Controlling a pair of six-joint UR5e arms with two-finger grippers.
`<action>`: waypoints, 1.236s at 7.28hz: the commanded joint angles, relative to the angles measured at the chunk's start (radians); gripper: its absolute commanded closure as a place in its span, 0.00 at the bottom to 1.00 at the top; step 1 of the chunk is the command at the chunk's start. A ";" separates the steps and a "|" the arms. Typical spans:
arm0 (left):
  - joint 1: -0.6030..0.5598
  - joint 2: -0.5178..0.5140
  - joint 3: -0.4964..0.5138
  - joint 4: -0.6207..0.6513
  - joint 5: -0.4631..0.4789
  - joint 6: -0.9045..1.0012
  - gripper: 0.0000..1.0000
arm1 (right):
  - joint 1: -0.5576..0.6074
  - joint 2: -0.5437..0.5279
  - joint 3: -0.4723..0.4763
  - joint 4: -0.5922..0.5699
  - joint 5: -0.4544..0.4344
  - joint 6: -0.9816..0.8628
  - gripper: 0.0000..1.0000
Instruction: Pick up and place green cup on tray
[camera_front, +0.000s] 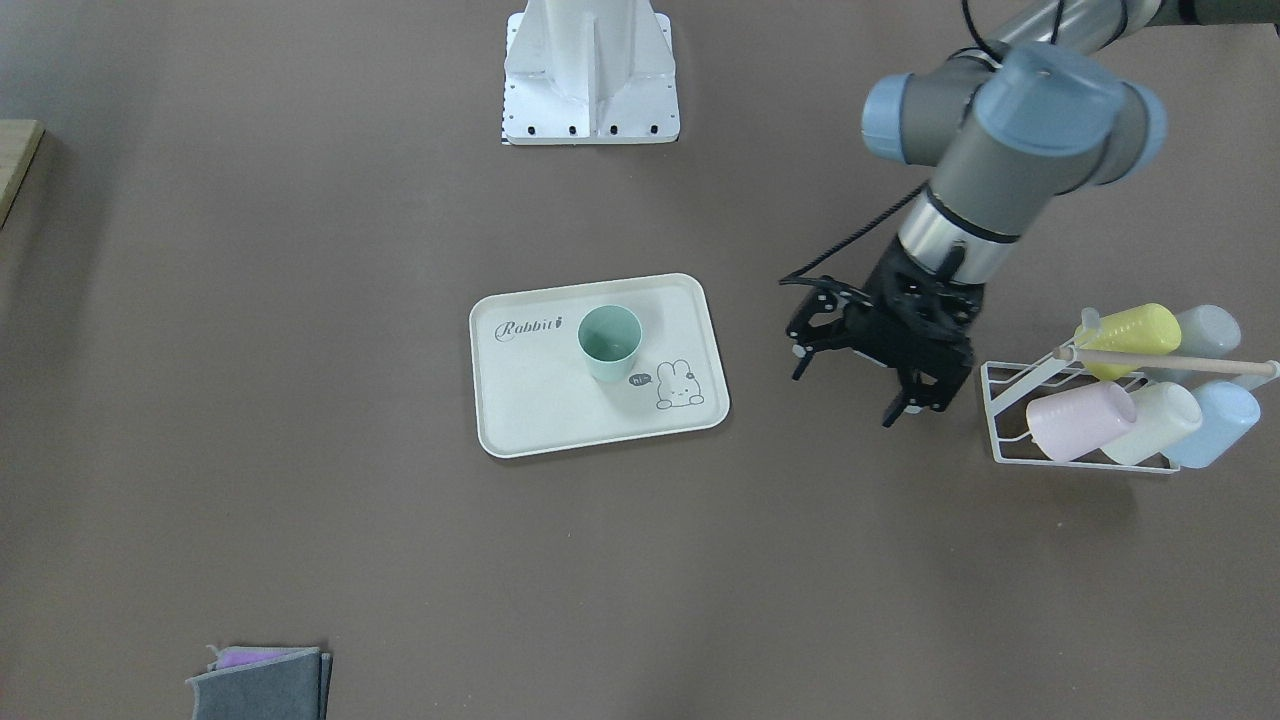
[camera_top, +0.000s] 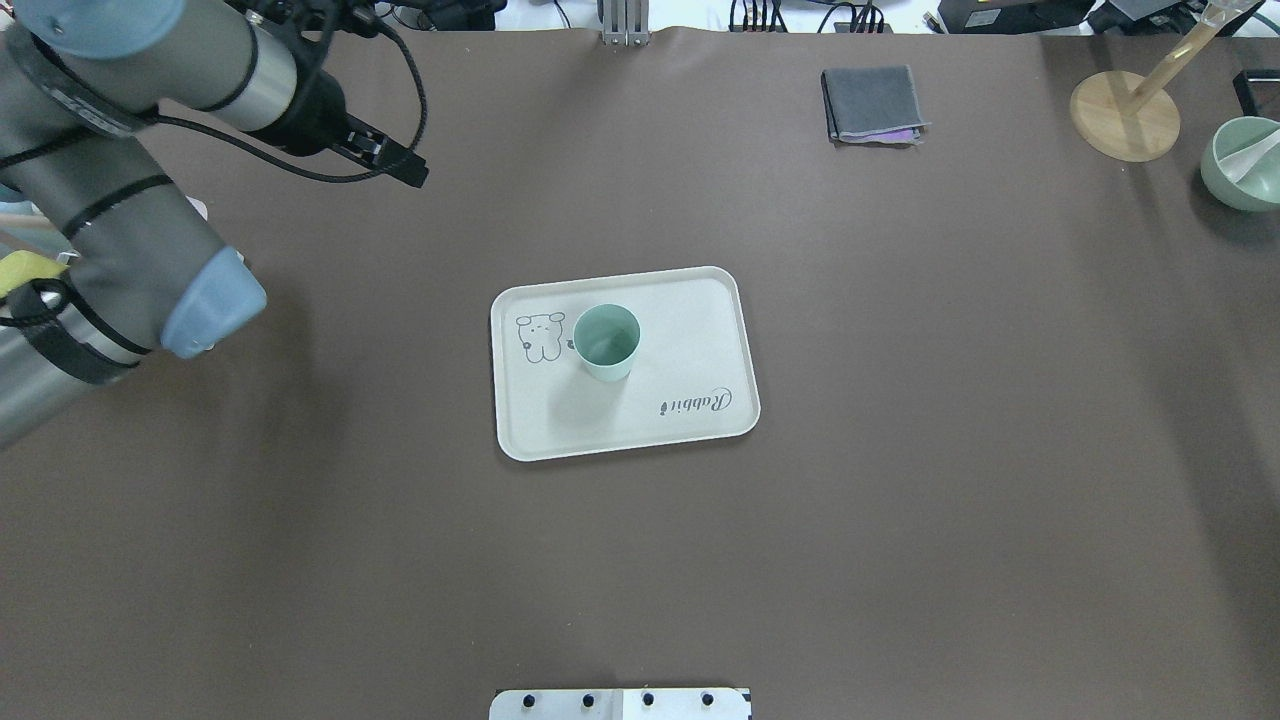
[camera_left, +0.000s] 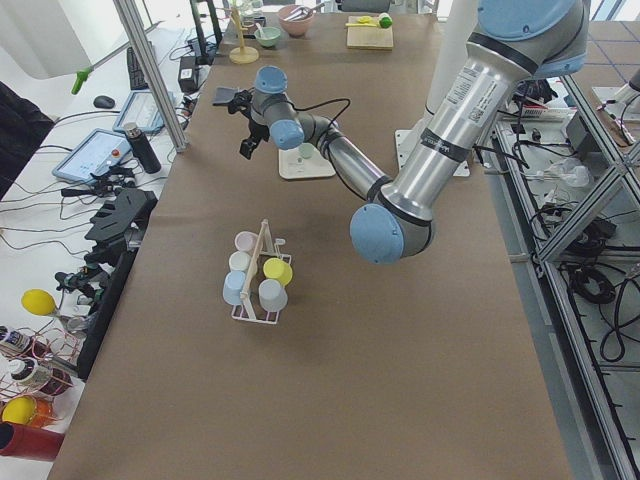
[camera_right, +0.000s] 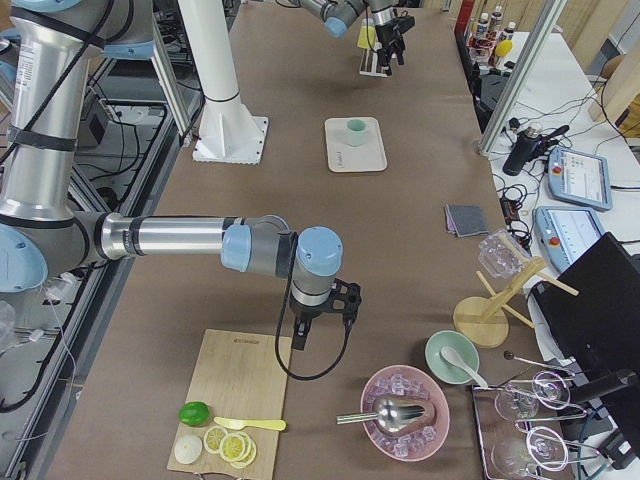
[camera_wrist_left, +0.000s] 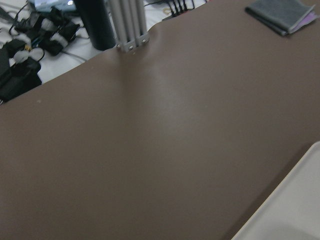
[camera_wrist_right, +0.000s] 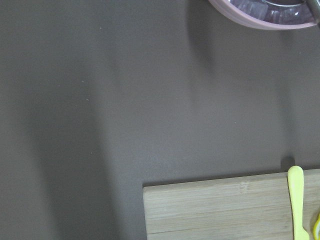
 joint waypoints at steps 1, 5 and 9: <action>-0.202 0.037 -0.005 0.166 -0.215 0.009 0.02 | 0.000 0.001 0.000 0.000 -0.003 0.000 0.00; -0.441 0.331 -0.004 0.151 -0.208 0.267 0.02 | 0.000 0.001 0.000 0.000 -0.003 0.001 0.00; -0.565 0.484 0.005 0.160 -0.205 0.264 0.02 | 0.000 -0.001 -0.001 0.000 -0.004 0.001 0.00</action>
